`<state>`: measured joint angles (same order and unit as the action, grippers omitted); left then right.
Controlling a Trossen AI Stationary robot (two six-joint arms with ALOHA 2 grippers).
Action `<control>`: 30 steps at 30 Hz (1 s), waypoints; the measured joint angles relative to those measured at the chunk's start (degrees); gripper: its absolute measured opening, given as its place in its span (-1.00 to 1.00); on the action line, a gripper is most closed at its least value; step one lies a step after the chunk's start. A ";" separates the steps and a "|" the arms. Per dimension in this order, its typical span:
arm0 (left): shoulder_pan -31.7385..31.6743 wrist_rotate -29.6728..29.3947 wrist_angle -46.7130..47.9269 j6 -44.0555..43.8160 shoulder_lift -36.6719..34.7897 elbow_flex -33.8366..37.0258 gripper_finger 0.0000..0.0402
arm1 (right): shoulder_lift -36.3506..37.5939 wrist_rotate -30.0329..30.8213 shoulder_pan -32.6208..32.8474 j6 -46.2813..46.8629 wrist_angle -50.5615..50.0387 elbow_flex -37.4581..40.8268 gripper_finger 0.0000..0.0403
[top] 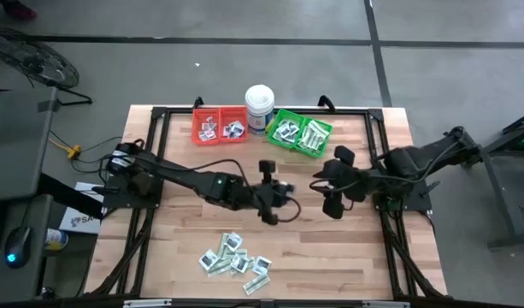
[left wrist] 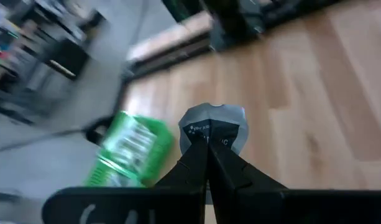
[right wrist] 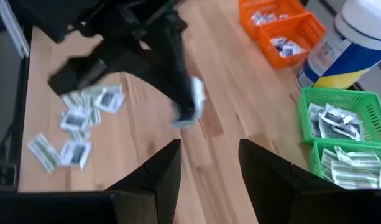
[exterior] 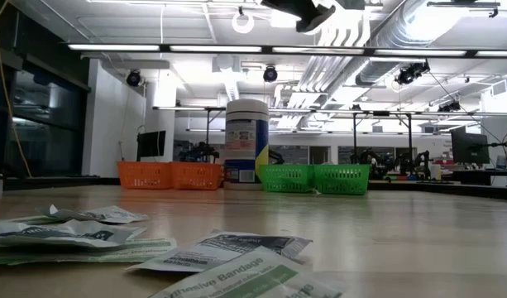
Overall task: Pick & Place First Aid Supplies
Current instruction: Put the black towelette pack into the left green bin
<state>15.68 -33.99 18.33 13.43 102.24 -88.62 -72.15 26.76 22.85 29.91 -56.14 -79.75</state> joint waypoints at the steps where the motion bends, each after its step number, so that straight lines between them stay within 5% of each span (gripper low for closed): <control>1: -0.11 -1.03 -1.71 1.82 -0.14 0.00 -1.00 | -0.01 1.18 0.34 1.08 0.39 0.00 -0.24; 11: -0.30 -8.37 -12.59 19.78 -0.44 0.00 -1.00 | -1.04 8.77 0.80 7.15 4.48 0.00 -0.24; 30: -0.32 -8.09 -21.51 34.58 -0.44 0.00 -1.00 | -1.09 5.33 -4.23 7.76 6.88 0.00 -0.29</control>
<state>15.35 -42.08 -3.17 48.01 101.80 -88.62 -73.23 32.09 18.62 37.67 -49.27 -79.75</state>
